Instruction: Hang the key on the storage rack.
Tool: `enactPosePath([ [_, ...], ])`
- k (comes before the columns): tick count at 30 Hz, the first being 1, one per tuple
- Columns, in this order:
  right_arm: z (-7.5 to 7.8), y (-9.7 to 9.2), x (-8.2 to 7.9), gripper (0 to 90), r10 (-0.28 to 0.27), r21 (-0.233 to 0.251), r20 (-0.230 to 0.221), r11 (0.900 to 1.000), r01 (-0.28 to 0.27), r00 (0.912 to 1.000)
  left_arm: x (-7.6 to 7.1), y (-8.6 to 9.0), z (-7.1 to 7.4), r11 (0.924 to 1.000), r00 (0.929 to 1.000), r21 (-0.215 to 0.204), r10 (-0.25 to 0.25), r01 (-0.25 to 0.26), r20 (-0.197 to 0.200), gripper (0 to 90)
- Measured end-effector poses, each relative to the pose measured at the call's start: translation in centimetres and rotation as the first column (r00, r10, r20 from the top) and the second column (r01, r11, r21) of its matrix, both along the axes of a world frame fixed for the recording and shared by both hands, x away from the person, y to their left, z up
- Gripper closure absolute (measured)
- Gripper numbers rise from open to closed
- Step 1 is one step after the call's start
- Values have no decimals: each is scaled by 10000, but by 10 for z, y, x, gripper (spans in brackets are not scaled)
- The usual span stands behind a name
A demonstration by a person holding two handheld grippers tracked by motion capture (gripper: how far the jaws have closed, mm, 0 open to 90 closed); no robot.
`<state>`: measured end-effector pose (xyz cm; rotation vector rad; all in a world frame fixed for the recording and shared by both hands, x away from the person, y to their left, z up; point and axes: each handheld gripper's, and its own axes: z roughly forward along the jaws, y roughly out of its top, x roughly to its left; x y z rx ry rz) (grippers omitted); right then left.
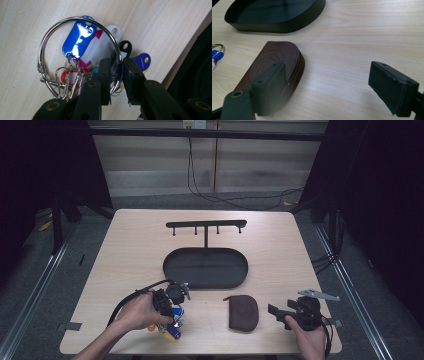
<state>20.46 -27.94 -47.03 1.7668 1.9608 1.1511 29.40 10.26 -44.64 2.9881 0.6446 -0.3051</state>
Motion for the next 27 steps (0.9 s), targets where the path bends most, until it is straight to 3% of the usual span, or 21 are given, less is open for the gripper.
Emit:
enactPosePath([
  [3, 0, 0, 0, 157, 29, 56, 44, 10000, -30, 10000, 2, -1, -2, 9998, 9998, 62, -202, 202, -60, 762],
  [6, 0, -1, 0, 157, -5, 30, 66, 10000, 5, 10000, 1, -3, -4, 9999, 9999, 108, -79, 80, -100, 769],
  [14, -1, -1, 1, 158, 13, -49, -19, 10000, -13, 10000, 4, -4, -3, 10000, 9999, 79, -33, 34, -150, 861],
  [18, -1, 0, 1, 160, 19, -32, -32, 10000, -19, 10000, 5, -4, 3, 10000, 9998, -52, -14, 13, -174, 868],
  [27, 0, -1, 0, 161, 18, 10, 93, 10000, -18, 10000, 6, -2, 22, 9998, 9995, -98, -144, 147, 269, 870],
])
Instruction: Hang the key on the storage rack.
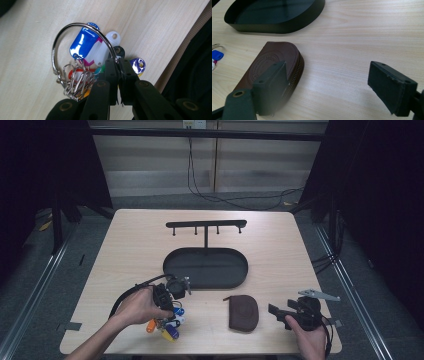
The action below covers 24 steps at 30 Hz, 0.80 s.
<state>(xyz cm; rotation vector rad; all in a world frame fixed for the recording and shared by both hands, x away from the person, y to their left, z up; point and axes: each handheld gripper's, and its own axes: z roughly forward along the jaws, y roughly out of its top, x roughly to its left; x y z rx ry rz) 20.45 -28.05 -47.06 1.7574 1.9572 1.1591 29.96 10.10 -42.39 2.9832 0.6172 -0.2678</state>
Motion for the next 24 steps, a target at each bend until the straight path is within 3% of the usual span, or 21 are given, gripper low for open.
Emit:
enactPosePath([
  [6, 0, 0, 0, 160, -14, -36, -21, 10000, 14, 10000, 1, 2, 6, 9999, 9997, 107, 59, -61, 221, 871],
  [8, -1, 0, 0, 160, 1, -25, -24, 10000, -1, 10000, 2, 3, 11, 9992, 9988, 26, 392, -393, 282, 872],
  [12, -1, 0, 0, 160, -12, -36, -28, 10000, 12, 10000, 7, 6, 19, 9987, 9977, 85, 503, -507, 445, 873],
  [24, -1, -2, 0, 160, -83, -13, 38, 10000, 83, 10000, 16, 15, 41, 9968, 9925, -201, 790, -775, 934, 875],
])
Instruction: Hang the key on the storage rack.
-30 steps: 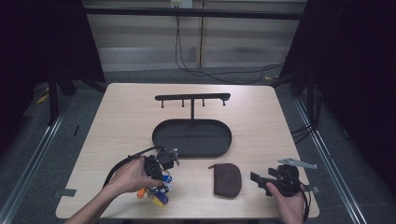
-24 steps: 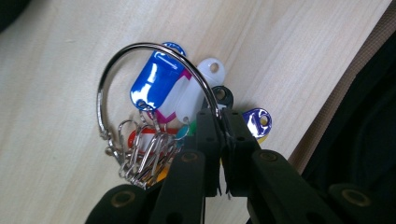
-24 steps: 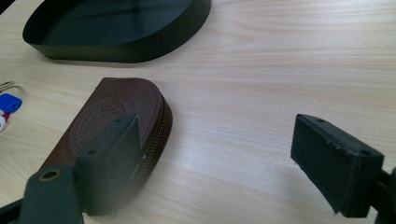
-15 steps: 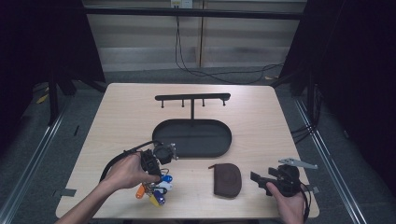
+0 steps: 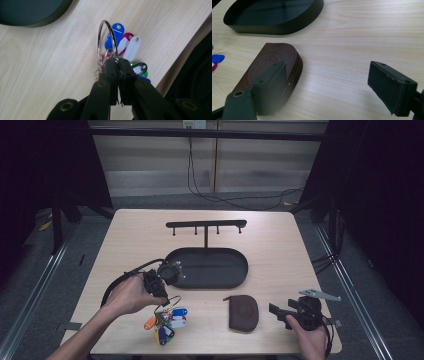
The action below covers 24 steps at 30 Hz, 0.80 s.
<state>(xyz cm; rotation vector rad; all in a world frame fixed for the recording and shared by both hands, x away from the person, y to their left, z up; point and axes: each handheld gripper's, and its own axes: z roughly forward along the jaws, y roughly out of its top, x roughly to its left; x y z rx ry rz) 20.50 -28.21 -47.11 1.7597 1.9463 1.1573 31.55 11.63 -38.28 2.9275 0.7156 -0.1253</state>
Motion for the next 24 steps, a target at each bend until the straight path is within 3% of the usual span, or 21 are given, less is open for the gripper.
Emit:
enactPosePath([
  [7, 0, -1, 0, 160, -73, -50, -25, 10000, 73, 10000, 4, 3, 13, 9994, 9993, 131, 318, -321, 180, 877],
  [14, 0, 0, 0, 161, -58, -71, -32, 10000, 58, 10000, 9, 9, 25, 9990, 9981, -37, 442, -440, 432, 876],
  [17, 0, -1, 0, 161, -90, -83, -37, 9999, 90, 10000, 9, 11, 28, 9989, 9983, -33, 479, -478, 322, 877],
  [19, -1, -1, 0, 161, -74, -75, -47, 9999, 74, 10000, 13, 15, 32, 9988, 9989, 193, 442, -445, 169, 877],
  [24, -1, -1, 1, 160, -121, -40, -101, 9999, 120, 9999, 16, 18, 38, 9977, 9977, -39, 677, -678, -43, 877],
])
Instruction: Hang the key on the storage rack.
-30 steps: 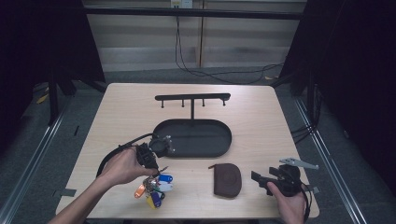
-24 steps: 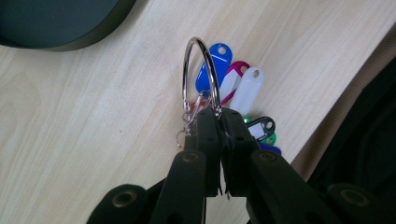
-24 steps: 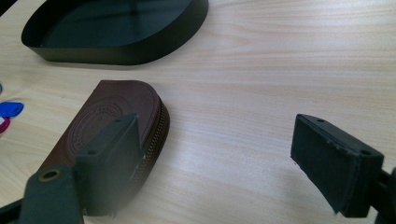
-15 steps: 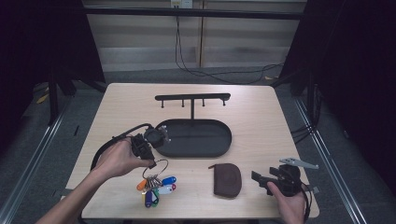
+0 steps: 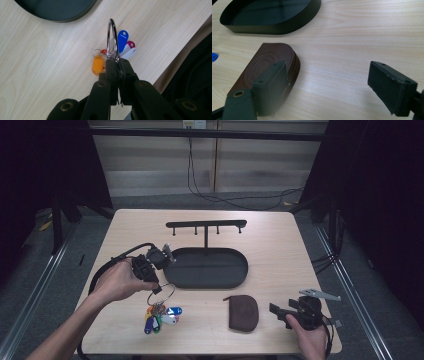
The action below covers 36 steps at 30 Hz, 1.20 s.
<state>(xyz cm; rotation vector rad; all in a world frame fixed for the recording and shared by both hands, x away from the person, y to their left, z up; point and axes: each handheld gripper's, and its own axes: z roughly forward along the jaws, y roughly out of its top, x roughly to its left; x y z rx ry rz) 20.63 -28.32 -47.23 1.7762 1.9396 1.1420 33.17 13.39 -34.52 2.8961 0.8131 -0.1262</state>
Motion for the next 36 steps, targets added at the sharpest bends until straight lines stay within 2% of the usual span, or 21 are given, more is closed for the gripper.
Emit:
enactPosePath([
  [2, 1, 0, 0, 160, 30, -33, 42, 10000, -30, 10000, -1, -1, 2, 10000, 10000, 49, -43, 43, 60, 877],
  [5, 0, 0, -1, 160, 80, -38, 57, 10000, -79, 10000, -3, -3, 8, 9988, 9991, 331, -377, 370, 187, 877],
  [7, 1, 1, -1, 159, 88, -35, 29, 10000, -88, 10000, -4, -4, 13, 9991, 9987, 231, -352, 343, 375, 877],
  [13, 1, 4, -1, 159, 197, -52, -2, 9998, -197, 9998, -5, -5, 29, 9996, 9978, 54, -264, 261, 612, 878],
  [14, 1, 3, -1, 159, 204, -65, 19, 9998, -203, 9998, -5, -5, 31, 9992, 9977, 88, -385, 381, 553, 878],
  [17, 1, 3, -1, 159, 195, -26, 6, 9998, -195, 9998, -5, -5, 35, 9995, 9976, -3, -306, 307, 616, 878],
  [19, 1, 2, -1, 159, 158, -20, -4, 9999, -158, 9999, -2, -4, 40, 9993, 9981, -127, -336, 343, 521, 878],
  [20, 1, 2, -1, 158, 157, -33, 11, 9999, -157, 9999, -1, -4, 40, 9996, 9988, -219, -164, 175, 467, 878],
  [22, 1, 2, -1, 149, 127, -33, 15, 9999, -127, 9999, 0, -4, 42, 9995, 9992, -216, -239, 247, 330, 879],
  [25, 1, 1, -1, 147, 44, -45, -50, 10000, -44, 10000, 1, -4, 46, 9996, 9991, -217, -194, 202, 369, 879],
  [28, 1, 1, -1, 146, 73, 5, -82, 10000, -73, 9999, 2, -5, 52, 9990, 9983, -215, -376, 386, 443, 879],
  [31, 1, 1, -1, 146, 110, -20, -33, 9999, -111, 9999, 2, -5, 58, 9988, 9977, -380, -292, 316, 616, 878],
  [36, 2, 2, -2, 147, 134, -30, -24, 9999, -134, 9999, 12, -7, 70, 9992, 9974, -334, -197, 220, 690, 878],
])
